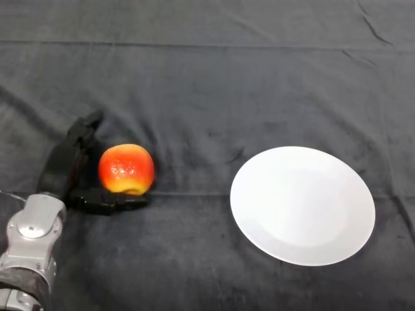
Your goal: Move the apple to the plate
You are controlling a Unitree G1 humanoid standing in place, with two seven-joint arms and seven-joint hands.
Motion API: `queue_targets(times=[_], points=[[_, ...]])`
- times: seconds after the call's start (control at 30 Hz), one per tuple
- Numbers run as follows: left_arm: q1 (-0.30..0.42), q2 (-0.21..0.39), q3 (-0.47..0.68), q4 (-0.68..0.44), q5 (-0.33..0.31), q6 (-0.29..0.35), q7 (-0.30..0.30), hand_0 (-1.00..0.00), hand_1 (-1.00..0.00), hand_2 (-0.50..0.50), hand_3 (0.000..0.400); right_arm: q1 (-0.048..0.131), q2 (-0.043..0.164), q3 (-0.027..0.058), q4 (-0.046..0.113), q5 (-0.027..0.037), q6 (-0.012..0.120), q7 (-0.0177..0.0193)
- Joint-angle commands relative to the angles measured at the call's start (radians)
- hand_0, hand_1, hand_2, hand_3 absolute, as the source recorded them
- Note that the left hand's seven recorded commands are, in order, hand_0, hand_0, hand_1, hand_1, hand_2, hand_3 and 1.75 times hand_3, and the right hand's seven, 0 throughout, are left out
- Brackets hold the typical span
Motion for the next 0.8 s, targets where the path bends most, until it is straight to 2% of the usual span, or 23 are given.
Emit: queue_targets(times=[0.03,0.5,0.8], points=[[-0.045,-0.007,-0.044,-0.022,0.032,0.016,-0.031,-1.00,-1.00,0.00,0.400,-0.012,-0.015,-0.0020,-0.011,0.0177,-0.007,-0.0027],[-0.065,0.021,-0.074,-0.024,0.073,0.031,-0.047,-1.00,-1.00,0.00,0.400,-0.012,-0.015,-0.0019,-0.010,0.0179,-0.007,-0.0027],[-0.115,0.020,-0.075,-0.054,0.089,0.010,-0.017,-1.00,-1.00,0.00,0.400,-0.012,-0.015,-0.0019,-0.010,0.0180,-0.007,-0.0026]])
